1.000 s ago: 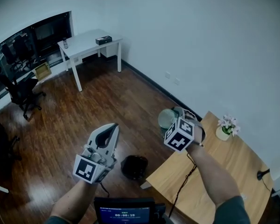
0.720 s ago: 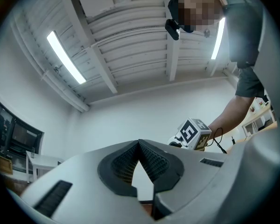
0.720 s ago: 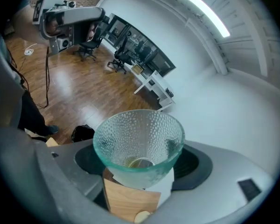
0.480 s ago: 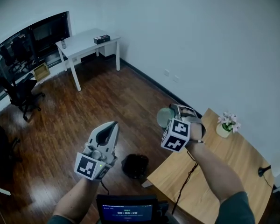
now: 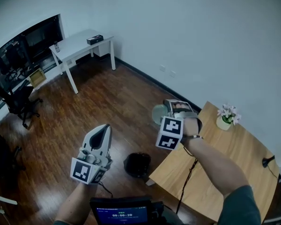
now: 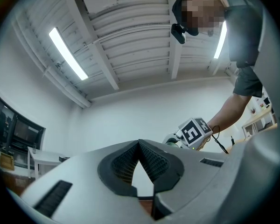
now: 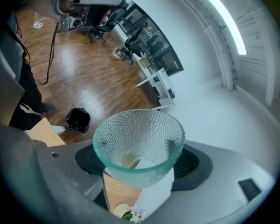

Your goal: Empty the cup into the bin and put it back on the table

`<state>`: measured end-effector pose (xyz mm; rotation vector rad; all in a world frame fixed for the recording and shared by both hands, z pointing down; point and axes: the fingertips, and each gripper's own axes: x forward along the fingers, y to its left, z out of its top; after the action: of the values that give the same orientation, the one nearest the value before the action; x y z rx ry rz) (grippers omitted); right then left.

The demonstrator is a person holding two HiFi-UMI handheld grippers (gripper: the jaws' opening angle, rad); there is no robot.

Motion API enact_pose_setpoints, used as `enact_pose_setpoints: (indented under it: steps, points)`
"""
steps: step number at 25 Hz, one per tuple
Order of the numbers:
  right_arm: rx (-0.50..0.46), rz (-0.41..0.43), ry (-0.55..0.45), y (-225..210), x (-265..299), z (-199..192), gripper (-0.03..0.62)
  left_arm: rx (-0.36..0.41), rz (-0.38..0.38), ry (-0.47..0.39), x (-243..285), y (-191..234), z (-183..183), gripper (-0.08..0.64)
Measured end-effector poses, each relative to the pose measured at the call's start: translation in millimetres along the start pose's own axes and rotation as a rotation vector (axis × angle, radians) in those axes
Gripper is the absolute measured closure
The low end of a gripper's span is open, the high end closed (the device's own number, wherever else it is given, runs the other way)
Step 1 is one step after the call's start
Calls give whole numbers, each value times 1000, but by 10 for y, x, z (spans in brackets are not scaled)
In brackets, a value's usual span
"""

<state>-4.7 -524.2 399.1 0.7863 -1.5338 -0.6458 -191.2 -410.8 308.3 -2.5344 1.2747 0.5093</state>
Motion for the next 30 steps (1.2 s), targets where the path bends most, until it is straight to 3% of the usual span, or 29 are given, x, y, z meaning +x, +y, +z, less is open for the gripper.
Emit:
enact_pose_setpoints:
  steps: [11, 19, 25, 30]
  points:
    - [-110, -20, 25, -14, 8, 15, 200, -26, 22, 20, -46, 44, -19, 569]
    - [-142, -25, 43, -22, 77, -37, 201, -11, 27, 52, 11, -4, -110, 569]
    - [-202, -37, 42, -62, 76, -13, 200, 7, 21, 30, 56, -56, -25, 569]
    - [-254, -60, 51, -131, 79, -16, 201, -29, 52, 30, 54, -2, -64, 569]
